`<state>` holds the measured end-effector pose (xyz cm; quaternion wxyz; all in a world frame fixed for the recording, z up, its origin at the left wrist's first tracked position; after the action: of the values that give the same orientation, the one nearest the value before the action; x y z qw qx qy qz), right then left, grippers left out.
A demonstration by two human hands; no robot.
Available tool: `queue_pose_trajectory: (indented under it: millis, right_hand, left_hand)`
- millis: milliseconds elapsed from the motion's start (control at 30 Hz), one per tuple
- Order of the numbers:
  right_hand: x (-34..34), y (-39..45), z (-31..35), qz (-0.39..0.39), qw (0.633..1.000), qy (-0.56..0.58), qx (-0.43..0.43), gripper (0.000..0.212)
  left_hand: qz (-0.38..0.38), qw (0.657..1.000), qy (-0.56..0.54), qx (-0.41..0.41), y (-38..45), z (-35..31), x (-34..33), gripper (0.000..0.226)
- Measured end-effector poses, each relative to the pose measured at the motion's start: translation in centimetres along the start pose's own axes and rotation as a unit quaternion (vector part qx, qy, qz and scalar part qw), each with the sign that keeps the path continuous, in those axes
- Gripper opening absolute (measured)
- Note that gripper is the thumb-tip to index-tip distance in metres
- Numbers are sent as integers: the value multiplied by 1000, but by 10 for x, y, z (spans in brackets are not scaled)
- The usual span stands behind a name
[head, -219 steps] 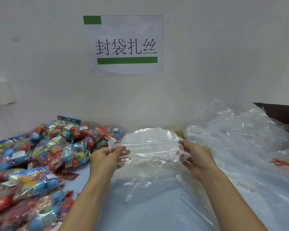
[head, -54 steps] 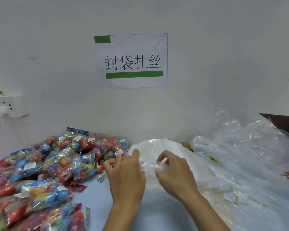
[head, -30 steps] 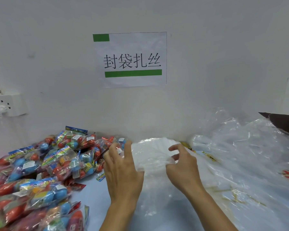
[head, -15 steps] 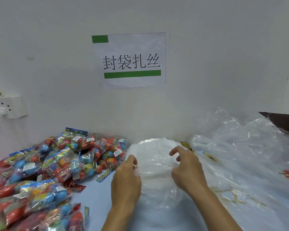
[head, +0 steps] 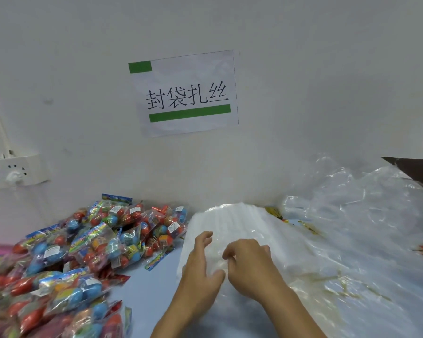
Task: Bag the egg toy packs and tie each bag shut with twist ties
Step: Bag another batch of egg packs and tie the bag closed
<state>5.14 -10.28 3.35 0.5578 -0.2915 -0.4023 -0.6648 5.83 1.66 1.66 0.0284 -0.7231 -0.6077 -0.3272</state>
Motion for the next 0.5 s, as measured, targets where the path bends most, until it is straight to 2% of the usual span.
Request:
queue_pose_trajectory:
  millis: [67, 133, 167, 200, 267, 300, 400, 500]
  right_hand:
    - [-1, 2, -9, 1, 1000, 21, -19, 35]
    - [10, 4, -7, -47, 997, 58, -2, 37]
    - [17, 4, -3, -77, 994, 76, 13, 38]
    - [23, 4, 1, -99, 990, 94, 24, 40]
    - [28, 3, 5, -121, 985, 121, 36, 43]
    - [28, 3, 5, -123, 983, 130, 37, 44]
    - [29, 4, -1, -125, 979, 159, 27, 45]
    - [27, 7, -7, -125, 975, 182, 14, 43]
  left_hand:
    - [-97, 995, -11, 7, 2, 3, 17, 48]
    - [-197, 980, 23, 25, 7, 7, 38, 30]
    - [-221, 973, 58, 41, 13, 10, 46, 25]
    - [-220, 968, 103, 58, 22, 14, 51, 20]
    - [-169, 959, 207, 91, 44, 24, 59, 16]
    - [-137, 953, 252, 102, 55, 31, 63, 22]
    - [-54, 929, 347, 120, 81, 53, 76, 61]
    - [8, 895, 428, 124, 94, 74, 80, 70]
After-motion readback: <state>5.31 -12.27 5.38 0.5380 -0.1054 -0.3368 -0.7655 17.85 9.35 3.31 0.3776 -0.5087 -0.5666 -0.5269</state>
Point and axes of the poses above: each hand's wrist, its own y-axis towards the middle knuckle, its own x-axis out of the back of the hand, z = x × y, the point moved 7 cm from there along y, towards the middle knuckle, and after that the axes turned 3 degrees about -x, right-handed, at the moved point
